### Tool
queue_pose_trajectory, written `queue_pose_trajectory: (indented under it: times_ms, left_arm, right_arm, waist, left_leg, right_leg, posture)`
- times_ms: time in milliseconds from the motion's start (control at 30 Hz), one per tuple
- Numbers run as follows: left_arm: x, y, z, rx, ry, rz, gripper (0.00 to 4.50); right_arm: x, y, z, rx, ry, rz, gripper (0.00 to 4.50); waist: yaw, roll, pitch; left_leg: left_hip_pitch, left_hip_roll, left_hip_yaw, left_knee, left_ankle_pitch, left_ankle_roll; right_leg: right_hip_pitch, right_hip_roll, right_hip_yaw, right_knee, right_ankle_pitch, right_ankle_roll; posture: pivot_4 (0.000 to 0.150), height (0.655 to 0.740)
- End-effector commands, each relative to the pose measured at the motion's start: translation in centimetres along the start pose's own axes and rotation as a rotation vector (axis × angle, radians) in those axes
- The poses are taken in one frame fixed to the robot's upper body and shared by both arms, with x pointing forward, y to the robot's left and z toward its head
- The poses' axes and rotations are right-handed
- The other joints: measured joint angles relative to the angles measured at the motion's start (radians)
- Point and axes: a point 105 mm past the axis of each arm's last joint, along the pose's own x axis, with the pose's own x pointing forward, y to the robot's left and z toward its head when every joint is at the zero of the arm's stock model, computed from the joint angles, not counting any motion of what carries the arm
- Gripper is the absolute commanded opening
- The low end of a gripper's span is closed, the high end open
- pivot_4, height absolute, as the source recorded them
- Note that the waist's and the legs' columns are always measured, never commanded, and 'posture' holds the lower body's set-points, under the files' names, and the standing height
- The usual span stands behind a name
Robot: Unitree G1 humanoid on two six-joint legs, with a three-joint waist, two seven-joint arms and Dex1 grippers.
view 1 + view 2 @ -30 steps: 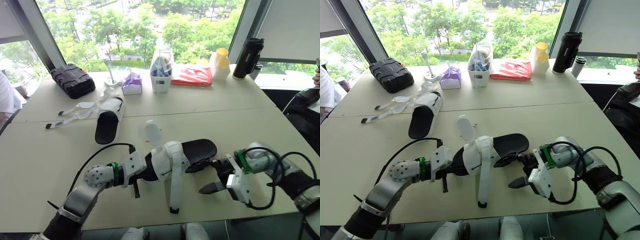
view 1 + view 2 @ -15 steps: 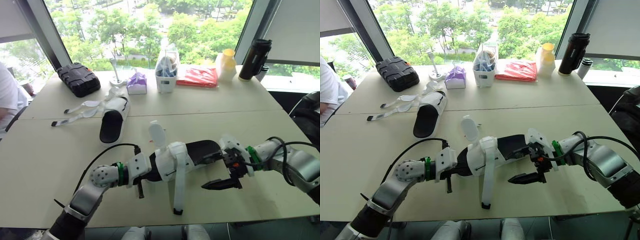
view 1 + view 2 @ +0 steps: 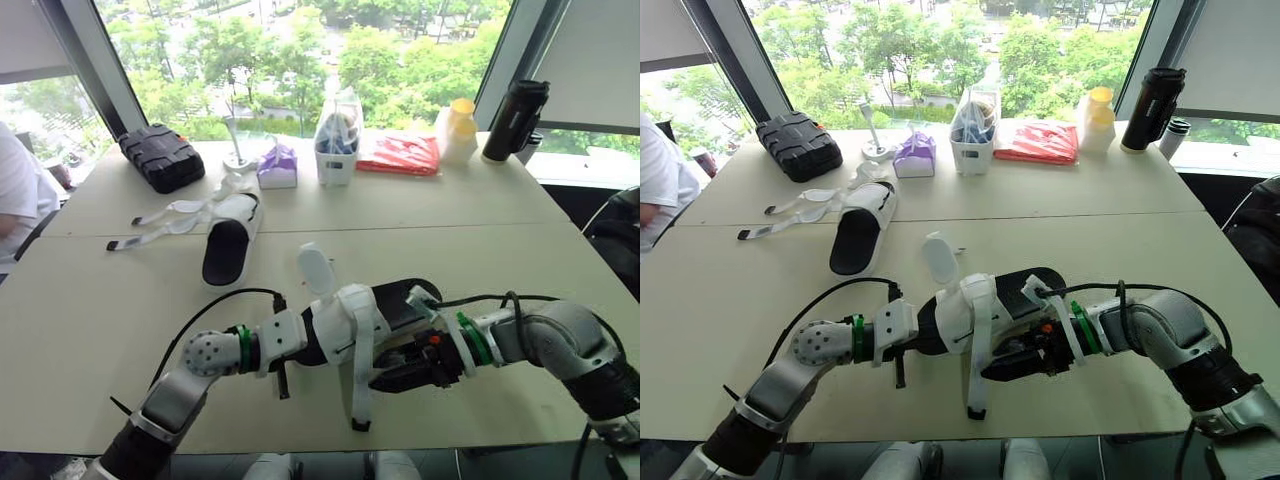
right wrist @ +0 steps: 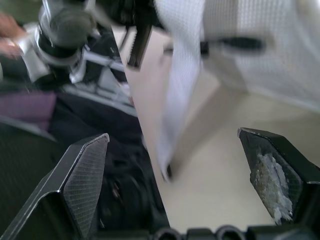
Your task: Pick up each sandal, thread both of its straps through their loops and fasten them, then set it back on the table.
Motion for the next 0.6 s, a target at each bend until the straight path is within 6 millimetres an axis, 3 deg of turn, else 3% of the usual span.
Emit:
queue_pose_trajectory:
  times_ms: [33,200,233,300,533,600]
  left_arm:
    - [0.5,-2.1,-1.6,-0.044,0.055,-0.078,0.00]
    - [0.3,-2.2,-1.7,-0.048,0.059,-0.077,0.00]
    - [0.3,-2.2,-1.7,-0.048,0.059,-0.075,0.00]
    - [0.3,-2.2,-1.7,-0.048,0.060,-0.073,0.00]
    - [0.2,-1.6,-1.7,-0.043,0.064,-0.052,0.00]
    - [0.2,-1.5,-1.7,-0.041,0.065,-0.049,0.00]
  right_arm:
    - [0.2,0.4,0.8,0.027,-0.037,0.007,4.48]
    - [0.8,0.7,0.5,0.053,-0.030,0.018,4.48]
    - [1.0,0.8,0.3,0.051,-0.024,0.021,4.24]
    - [1.2,0.9,0.1,0.049,-0.019,0.025,3.59]
    - [1.5,1.2,-0.2,0.030,0.000,0.026,0.09]
    - [1.3,1.4,0.2,0.010,-0.001,0.029,0.04]
  waist:
    - [0.001,0.000,0.000]
    - [0.000,0.000,0.000]
    - [0.000,0.000,0.000]
    - [0.000,0.000,0.000]
    - [-0.001,0.000,0.000]
    - [-0.001,0.000,0.000]
  left_leg:
    - [0.000,0.000,0.000,0.000,0.000,0.000]
    - [0.000,0.000,0.000,0.000,0.000,0.000]
    - [0.000,0.000,0.000,0.000,0.000,0.000]
    - [0.000,0.000,0.000,0.000,0.000,0.000]
    - [0.000,0.000,0.001,0.000,0.000,0.000]
    - [0.000,0.000,0.001,0.000,0.000,0.000]
  right_leg:
    - [0.000,0.000,0.000,0.000,0.000,0.000]
    - [0.000,0.000,0.000,0.000,0.000,0.000]
    - [0.000,0.000,0.000,0.000,0.000,0.000]
    - [0.000,0.000,-0.001,0.000,0.000,0.000]
    - [0.000,0.000,-0.001,0.000,0.000,0.000]
    - [0.000,0.000,-0.001,0.000,0.000,0.000]
  posture:
    - [0.150,0.7400]
    - [0.150,0.7400]
    - [0.150,0.7400]
    - [0.150,0.7400]
    - [0.150,0.7400]
    - [0.150,0.7400]
